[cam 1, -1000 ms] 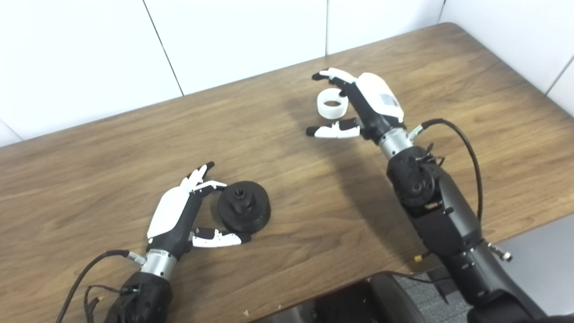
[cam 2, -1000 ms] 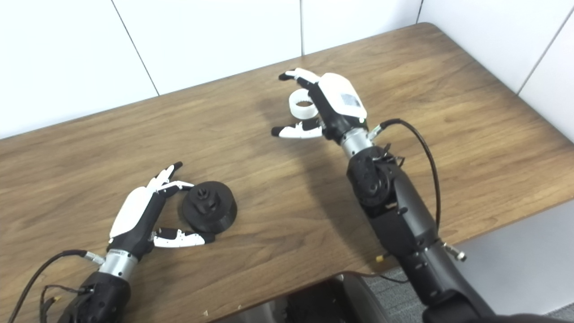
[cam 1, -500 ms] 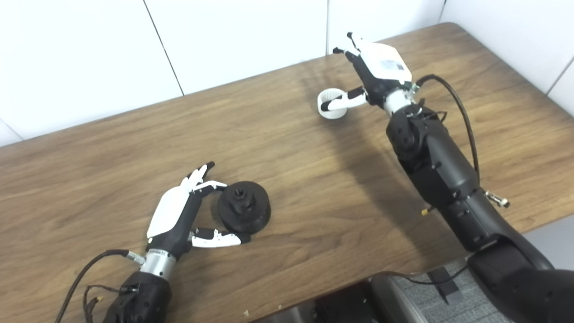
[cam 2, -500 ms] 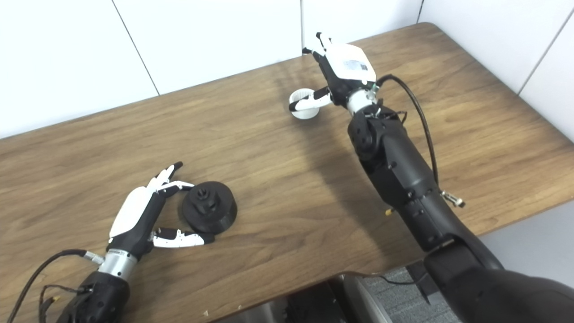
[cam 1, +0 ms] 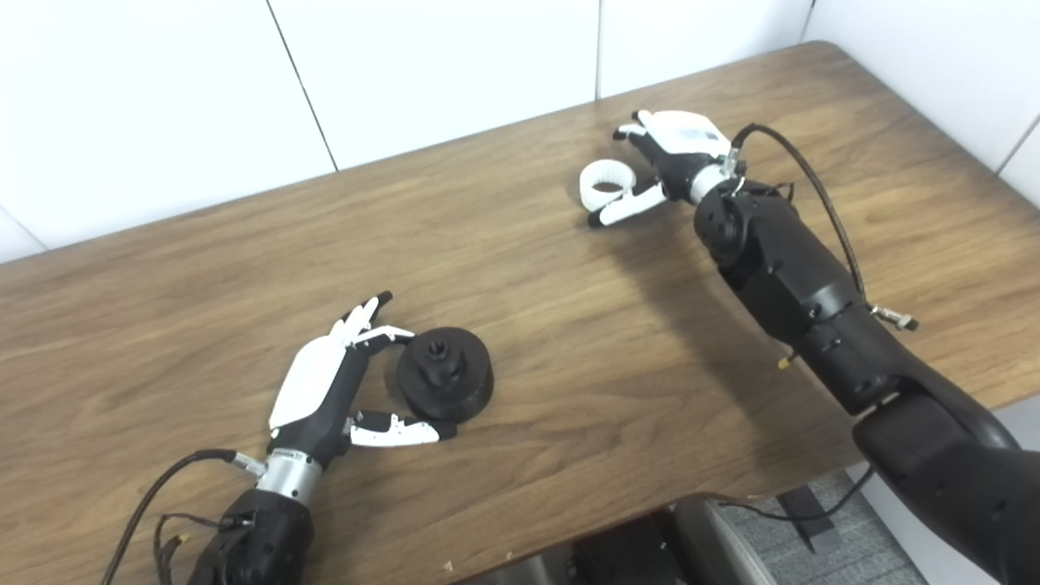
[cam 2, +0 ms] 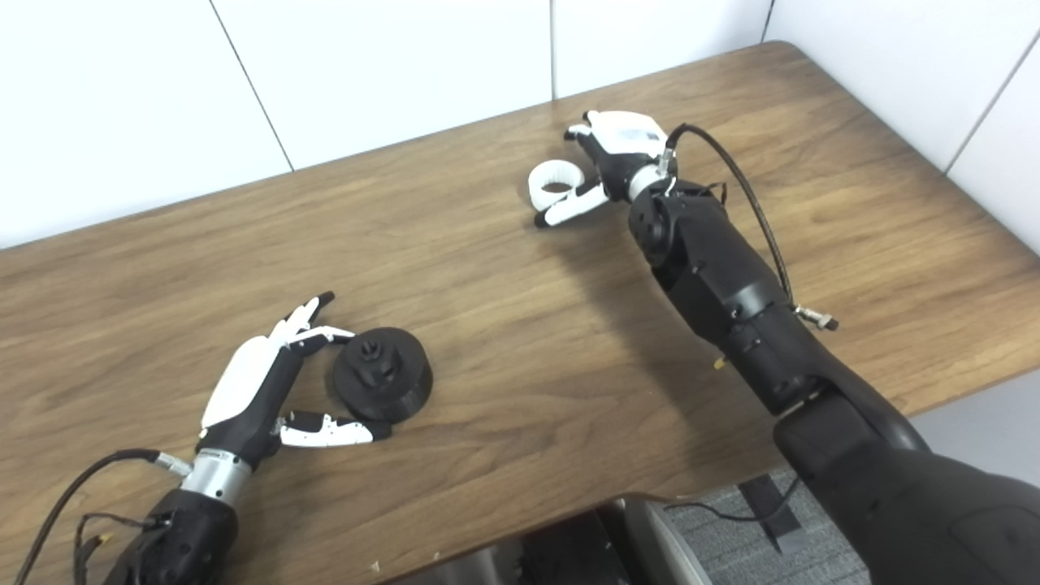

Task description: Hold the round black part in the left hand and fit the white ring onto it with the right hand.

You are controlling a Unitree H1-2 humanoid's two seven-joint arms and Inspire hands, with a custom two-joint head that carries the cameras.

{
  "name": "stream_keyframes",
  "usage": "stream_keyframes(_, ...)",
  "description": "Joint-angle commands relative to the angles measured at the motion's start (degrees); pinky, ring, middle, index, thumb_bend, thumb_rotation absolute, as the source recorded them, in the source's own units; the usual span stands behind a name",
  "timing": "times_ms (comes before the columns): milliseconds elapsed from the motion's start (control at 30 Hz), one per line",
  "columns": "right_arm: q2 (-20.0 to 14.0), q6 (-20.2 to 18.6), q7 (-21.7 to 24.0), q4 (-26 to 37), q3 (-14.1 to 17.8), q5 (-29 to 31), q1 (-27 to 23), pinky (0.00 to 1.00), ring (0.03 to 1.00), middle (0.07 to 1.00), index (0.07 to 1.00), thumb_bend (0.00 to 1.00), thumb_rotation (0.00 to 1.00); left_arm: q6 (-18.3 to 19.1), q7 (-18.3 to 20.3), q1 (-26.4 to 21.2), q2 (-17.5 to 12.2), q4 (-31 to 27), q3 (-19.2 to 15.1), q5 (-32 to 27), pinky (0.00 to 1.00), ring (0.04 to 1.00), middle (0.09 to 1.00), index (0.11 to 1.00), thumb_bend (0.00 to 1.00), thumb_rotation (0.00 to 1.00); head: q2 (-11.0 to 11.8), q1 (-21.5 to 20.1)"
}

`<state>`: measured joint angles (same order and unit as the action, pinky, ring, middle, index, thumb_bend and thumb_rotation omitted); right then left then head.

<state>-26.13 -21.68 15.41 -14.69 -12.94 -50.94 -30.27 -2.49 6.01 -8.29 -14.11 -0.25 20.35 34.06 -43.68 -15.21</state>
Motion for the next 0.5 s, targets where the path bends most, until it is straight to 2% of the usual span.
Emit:
stream_keyframes(0,-1.04,0.18,-0.79,0.65,-0.19,0.3,-3.59,0.87,1.0,1.0,0.89,1.0,0.59,0.64,-0.03,-0.5,-0.61,-1.69,-0.81,1.25,1.0,1.0,1.0,0.622,0.96,0.34,-0.16,0.22)
stream_keyframes(267,-0.58,0.57,-0.64,-0.32,-1.49,1.83,-3.46,0.91,0.996,1.0,0.831,1.0,0.58,0.61,0.42,-0.53,-0.44,-1.94,-1.0,1.32,1.0,1.0,1.0,0.622,0.96,0.35,-0.4,0.69)
stream_keyframes(367,-0.18,1.01,-1.85,-0.07,-1.8,1.97,-3.04,0.92,0.989,1.0,0.789,1.0,0.53,0.89,0.68,-0.55,-0.46,-2.07,-1.23,1.17,1.0,1.0,1.0,0.622,0.96,0.35,-0.47,0.82)
stream_keyframes(467,0.43,1.84,-4.84,0.12,-1.8,2.03,-2.45,0.9,0.966,0.993,0.737,0.93,0.44,1.06,0.78,-0.53,-0.47,-2.17,-1.4,1.16,1.0,1.0,1.0,0.622,0.96,0.34,-0.53,0.93)
